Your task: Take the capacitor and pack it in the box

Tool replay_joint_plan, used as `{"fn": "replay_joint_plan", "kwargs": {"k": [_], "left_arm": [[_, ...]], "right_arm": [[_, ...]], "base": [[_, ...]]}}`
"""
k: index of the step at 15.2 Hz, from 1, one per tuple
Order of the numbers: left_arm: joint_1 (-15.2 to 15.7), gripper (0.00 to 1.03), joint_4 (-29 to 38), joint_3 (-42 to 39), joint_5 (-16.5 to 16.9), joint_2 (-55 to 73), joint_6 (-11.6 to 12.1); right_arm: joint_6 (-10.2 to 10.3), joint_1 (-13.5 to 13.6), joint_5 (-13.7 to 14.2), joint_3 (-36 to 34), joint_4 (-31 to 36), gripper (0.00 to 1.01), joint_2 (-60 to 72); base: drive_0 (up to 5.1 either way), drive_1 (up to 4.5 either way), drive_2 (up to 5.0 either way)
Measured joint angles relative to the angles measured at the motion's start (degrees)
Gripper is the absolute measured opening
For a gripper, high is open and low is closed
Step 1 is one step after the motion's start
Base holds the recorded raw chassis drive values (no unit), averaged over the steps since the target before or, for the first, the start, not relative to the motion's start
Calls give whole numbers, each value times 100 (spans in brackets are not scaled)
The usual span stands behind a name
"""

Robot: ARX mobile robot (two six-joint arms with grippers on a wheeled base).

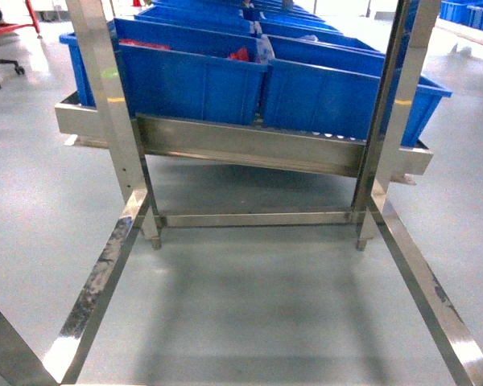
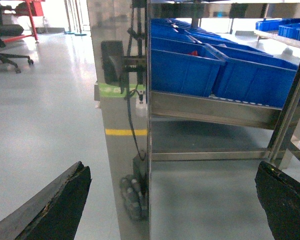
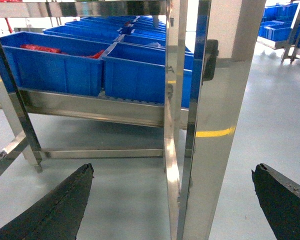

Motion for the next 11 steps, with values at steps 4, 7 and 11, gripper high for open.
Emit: {"fn": "replay_joint_plan", "kwargs": {"k": [4,7,11], "left_arm": [[0,98,0,0,0,0,0],[0,98,0,0,0,0,-2],[0,98,0,0,0,0,0]], "right_arm": [[0,0,2,0,0,98,0],[0,0,0,0,0,98,0],[0,0,0,0,0,98,0]], "base": [[0,0,0],[0,0,0],[0,0,0]]}}
